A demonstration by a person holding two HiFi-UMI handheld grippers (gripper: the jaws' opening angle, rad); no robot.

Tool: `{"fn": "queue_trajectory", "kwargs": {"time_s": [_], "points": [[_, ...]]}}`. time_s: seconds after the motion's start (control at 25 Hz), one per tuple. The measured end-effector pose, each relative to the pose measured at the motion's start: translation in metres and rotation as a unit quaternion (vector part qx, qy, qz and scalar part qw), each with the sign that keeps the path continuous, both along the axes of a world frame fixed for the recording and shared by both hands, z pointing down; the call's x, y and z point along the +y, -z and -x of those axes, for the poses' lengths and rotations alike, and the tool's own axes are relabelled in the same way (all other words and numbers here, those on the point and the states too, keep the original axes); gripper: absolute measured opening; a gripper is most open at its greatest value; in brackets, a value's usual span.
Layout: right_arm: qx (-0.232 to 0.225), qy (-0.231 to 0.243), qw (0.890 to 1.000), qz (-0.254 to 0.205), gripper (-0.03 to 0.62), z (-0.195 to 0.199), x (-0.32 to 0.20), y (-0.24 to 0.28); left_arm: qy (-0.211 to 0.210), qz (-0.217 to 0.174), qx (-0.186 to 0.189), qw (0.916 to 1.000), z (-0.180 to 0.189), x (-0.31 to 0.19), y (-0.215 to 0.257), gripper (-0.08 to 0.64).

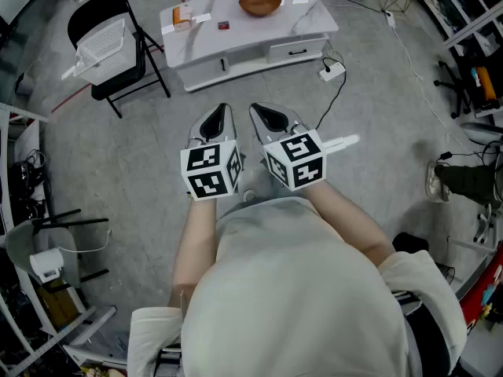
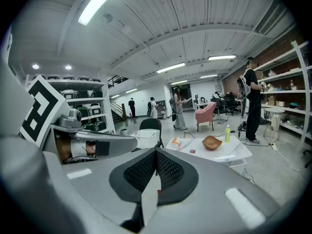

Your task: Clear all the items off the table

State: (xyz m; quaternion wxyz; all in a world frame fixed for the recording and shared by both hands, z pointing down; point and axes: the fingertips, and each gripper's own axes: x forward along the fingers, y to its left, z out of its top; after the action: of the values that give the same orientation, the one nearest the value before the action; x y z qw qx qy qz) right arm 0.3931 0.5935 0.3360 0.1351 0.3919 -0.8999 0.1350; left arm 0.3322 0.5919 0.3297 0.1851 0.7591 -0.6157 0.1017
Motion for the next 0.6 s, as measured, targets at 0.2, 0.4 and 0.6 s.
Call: {"fn": "queue_trajectory", "kwargs": {"time_s": [0.2, 0.4, 0.6], "points": [[-0.002, -0.002, 1.000, -0.004, -0.005, 0.000, 0.001, 0.004, -0.001, 0.001, 0.002, 1.0000, 0.000, 0.001, 0.001, 0.009], [-0.011, -0.006, 1.000, 0.000, -0.005, 0.000, 0.004, 0.004, -0.009, 0.000, 0.001, 1.0000, -0.001, 0.005, 0.002, 0.009], [-0.033, 0.003, 0.999, 0.001, -0.005, 0.007, 0.012, 0.009, -0.013, -0.005, 0.006, 0.9999, 0.004, 0.009, 0.006, 0.008]]}}
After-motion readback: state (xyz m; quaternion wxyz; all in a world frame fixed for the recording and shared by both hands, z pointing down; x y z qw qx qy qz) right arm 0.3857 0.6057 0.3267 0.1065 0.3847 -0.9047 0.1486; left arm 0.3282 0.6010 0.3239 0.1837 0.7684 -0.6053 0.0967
